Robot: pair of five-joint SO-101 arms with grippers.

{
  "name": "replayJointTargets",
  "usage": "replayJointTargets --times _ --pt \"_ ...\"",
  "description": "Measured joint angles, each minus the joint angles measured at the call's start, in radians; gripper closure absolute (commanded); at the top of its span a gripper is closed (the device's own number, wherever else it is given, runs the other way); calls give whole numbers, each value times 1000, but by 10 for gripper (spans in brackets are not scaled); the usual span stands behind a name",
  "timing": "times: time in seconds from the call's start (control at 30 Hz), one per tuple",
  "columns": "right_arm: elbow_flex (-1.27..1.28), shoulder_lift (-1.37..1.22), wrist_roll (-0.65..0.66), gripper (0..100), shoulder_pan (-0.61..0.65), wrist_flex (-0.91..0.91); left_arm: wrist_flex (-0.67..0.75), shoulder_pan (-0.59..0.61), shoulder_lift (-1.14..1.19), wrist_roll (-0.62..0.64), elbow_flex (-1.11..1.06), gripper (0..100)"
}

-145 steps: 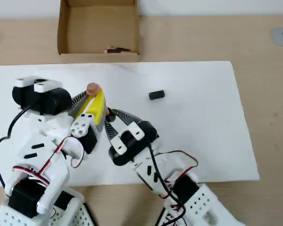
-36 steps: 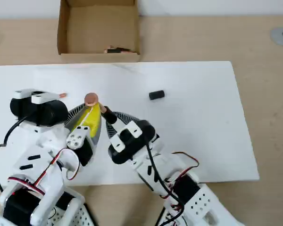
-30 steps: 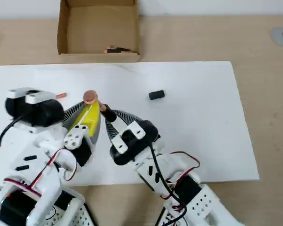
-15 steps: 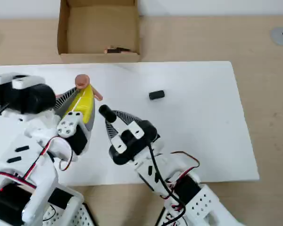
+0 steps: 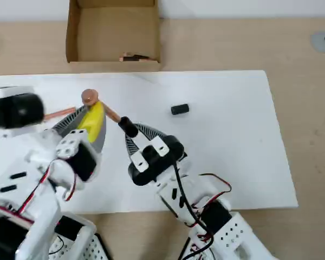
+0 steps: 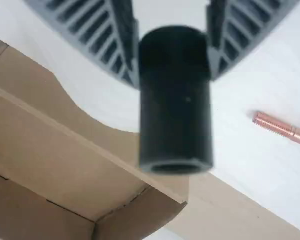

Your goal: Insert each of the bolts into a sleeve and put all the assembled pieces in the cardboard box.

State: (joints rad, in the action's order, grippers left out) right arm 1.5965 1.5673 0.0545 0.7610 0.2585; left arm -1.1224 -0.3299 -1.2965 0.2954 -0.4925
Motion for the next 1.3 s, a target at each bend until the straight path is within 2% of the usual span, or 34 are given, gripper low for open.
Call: replayJointTargets --times 0.23,0.4,0.57,0.77,1.13,1.3 --pt "0 0 0 988 0 0 -20 58 -95 69 60 991" --pt "0 0 0 988 0 0 -92 58 -107 71 63 991" --pt "0 0 0 988 0 0 -97 14 -106 71 63 991" --pt "0 0 0 988 0 0 -97 14 -32 54 63 991" --pt "0 0 0 988 0 0 -11 12 18 -3 -41 991" --pt "0 0 0 988 0 0 95 83 25 -3 -164 991"
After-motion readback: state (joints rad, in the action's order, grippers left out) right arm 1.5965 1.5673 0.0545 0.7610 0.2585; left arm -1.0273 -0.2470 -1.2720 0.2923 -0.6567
